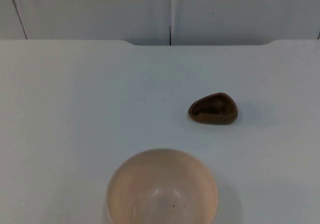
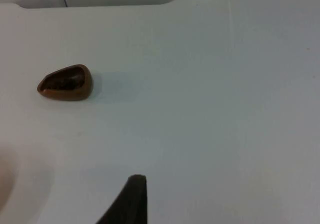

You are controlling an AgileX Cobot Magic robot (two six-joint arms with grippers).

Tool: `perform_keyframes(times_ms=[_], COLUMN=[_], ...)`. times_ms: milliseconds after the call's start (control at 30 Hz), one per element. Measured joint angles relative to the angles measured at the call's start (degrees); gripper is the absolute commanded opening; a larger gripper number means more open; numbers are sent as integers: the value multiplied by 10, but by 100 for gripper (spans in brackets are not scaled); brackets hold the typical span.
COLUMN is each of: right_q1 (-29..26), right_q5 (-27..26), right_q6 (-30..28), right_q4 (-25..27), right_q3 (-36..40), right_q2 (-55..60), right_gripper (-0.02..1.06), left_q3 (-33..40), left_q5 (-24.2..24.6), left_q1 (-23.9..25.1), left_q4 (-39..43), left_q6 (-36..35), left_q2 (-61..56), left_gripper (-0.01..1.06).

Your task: Pick up the bowl with the left hand and pour the coffee beans from the cup into the bowl with the right hand.

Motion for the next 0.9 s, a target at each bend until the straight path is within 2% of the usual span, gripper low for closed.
perform_keyframes(times_ms=[167,633,900], right_q1=[0,0,0], right_q5=[0,0,0], right_q6=[0,0,0], right_q4=[0,0,0], right_q3=[0,0,0], right_q2=[0,0,0], right_gripper=[105,105,105], left_q3=[-8,-122,-168], left_q5=[-5,-15,-18], left_q1=[0,0,0], left_q4=[-6,-67,-72], left_q6=[0,0,0], left_q2=[0,111,155], left_gripper=[105,105,105])
